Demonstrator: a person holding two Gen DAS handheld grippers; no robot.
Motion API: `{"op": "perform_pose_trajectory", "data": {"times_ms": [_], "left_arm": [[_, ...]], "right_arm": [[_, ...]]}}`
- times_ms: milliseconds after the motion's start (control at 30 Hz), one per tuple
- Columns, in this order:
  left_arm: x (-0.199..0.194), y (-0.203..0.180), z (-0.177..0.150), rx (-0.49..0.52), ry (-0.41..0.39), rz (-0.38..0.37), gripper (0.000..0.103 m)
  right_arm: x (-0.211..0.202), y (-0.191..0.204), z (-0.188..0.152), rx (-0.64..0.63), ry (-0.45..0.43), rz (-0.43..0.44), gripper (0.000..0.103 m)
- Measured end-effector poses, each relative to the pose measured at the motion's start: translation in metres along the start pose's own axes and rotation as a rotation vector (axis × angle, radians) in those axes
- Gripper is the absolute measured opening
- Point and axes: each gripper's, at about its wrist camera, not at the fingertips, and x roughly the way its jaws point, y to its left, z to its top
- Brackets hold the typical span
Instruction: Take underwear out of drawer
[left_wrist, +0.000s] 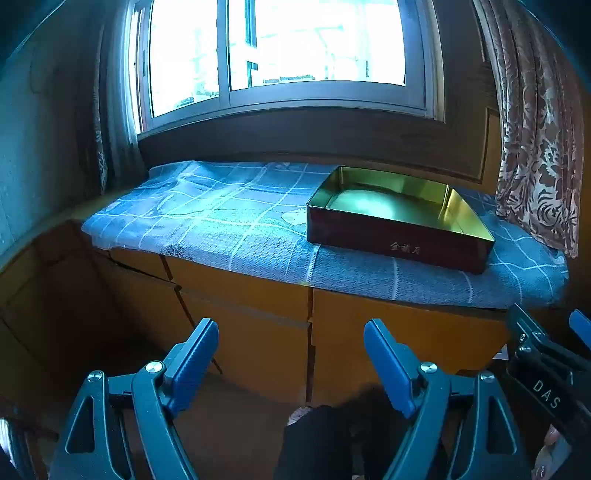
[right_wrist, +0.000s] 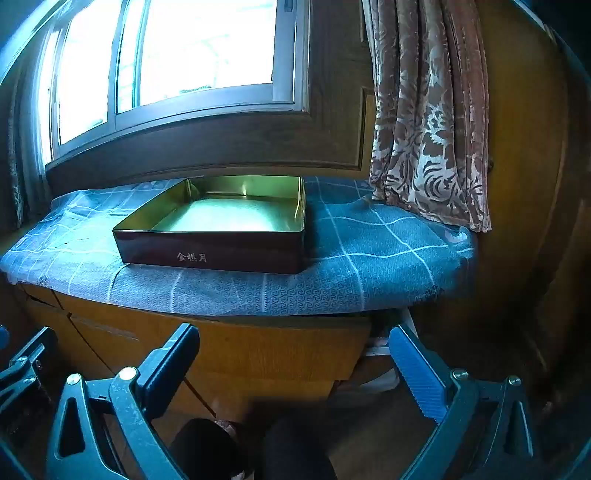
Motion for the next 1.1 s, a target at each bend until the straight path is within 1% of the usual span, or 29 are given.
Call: {"op": "perform_pose_trajectory", "data": {"times_ms": [33,67,200,300,333,500,567,1100], "left_arm": [[-0.0006,0.0007,0.0001,0.001,-0.007,0.014,0.083],[-0.0024,-0.0047,-0.0029,0.025,-0.023,0.032,0.083],[-0.0034,0.0005,-0.0044,0.003,-0.009,0.004,0.083],[-0.0001,-0.0003,-0.0022,0.006,0.008,-0.004,0.083],[0.0017,0.0005,-0.0005,0.007,0.014,-0.009,0.083],[0.0020,-0.0045,-0.0029,0.022,0.021,-0.023,0.083],[0.0024,-0.0064,-0.0036,0.027,0.020,-0.022,0.083],[0.0033,-0.0018,-0.0058,0.012,0.019,-0.033,0.083]], "right_arm": [[0.0002,-0.0006,0.0000,0.005,0.004,0.006,0.103],[-0.0001,-0.0010,0.0000,0.005,0.002,0.007,0.103],[0.0001,-0.0023,0.0000,0.003,0.002,0.005,0.103],[0.0012,-0.0036,-0.0005,0.002,0.002,0.002,0.103],[0.0029,-0.0078,-0.0061,0.011,0.003,0.004,0.103],[0.0060,-0.0076,-0.0077,0.008,0.012,0.003,0.103],[0.0050,-0.0059,-0.0032,0.007,0.020,0.004,0.103],[0.0048,-0.0044,-0.0031,0.000,0.018,0.007,0.103]]}}
